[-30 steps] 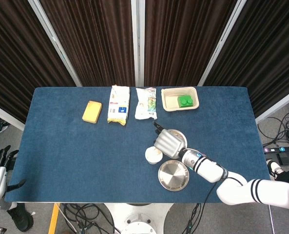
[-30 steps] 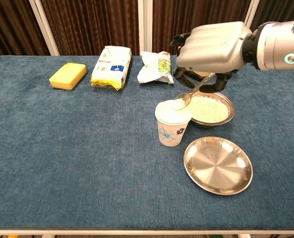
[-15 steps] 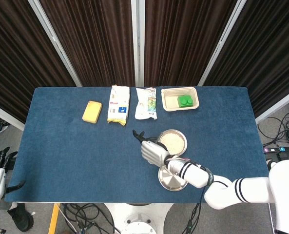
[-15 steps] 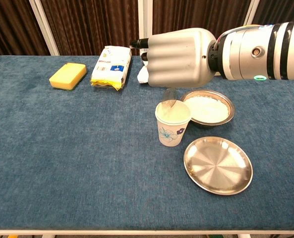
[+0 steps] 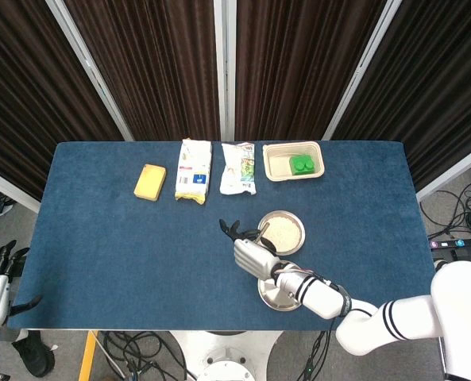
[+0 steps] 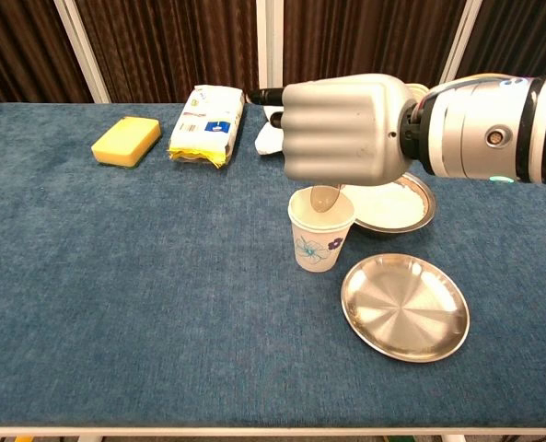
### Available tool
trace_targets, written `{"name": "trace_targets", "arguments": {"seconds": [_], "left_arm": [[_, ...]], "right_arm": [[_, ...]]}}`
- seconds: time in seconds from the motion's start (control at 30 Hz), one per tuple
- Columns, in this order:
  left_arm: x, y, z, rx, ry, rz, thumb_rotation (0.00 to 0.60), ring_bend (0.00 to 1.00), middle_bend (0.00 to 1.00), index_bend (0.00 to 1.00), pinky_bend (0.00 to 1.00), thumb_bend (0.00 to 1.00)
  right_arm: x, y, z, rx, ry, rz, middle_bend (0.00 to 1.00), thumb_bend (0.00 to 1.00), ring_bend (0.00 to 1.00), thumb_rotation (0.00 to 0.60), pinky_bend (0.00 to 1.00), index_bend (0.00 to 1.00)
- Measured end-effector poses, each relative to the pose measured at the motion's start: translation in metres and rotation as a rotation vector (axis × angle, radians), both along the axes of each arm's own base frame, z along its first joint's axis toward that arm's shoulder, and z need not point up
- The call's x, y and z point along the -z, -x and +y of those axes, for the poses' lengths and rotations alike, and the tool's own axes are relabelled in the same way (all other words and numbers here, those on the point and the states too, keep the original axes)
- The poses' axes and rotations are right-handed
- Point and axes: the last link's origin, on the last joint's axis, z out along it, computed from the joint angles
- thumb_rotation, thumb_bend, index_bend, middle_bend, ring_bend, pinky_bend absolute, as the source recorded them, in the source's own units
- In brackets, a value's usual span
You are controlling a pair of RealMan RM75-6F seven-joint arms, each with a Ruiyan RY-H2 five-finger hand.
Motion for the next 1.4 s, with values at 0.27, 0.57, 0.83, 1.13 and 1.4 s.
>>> {"name": "trace_targets", "arguments": {"seconds": [0.27,0.57,0.83,1.13,1.4], "left_arm": [[0.000,0.000,0.001,0.000,-0.001,0.002,0.600,0.07,0.14,0.22,0.05,0.09],[0.000,-0.003,0.006,0.016,0.005,0.011,0.600,0.07,0.14,0.22,0.05,0.09],[0.000,-0.011,0.014,0.042,0.011,0.018,0.600,0.07,0.14,0.22,0.05,0.09],[-0.004,-0.018,0.017,0.060,0.006,0.027,0.600,0.07,0.14,0.22,0.05,0.09],[-0.005,-0.017,0.014,0.053,0.002,0.025,0.600,0.07,0.14,0.22,0.05,0.09]], "right_arm": [[-0.006,0.002,0.001,0.063,0.005,-0.085,0.61,0.33,0.25,0.600,0.00,0.63],[-0.025,0.020,-0.001,0.241,-0.018,-0.290,0.61,0.33,0.25,0.600,0.00,0.63],[-0.047,0.062,0.015,0.504,-0.128,-0.607,0.61,0.33,0.25,0.600,0.00,0.63],[-0.034,0.130,0.039,0.710,-0.266,-0.813,0.60,0.33,0.22,0.600,0.00,0.63],[0.003,0.160,0.054,0.742,-0.292,-0.863,0.56,0.32,0.19,0.600,0.00,0.60]]}}
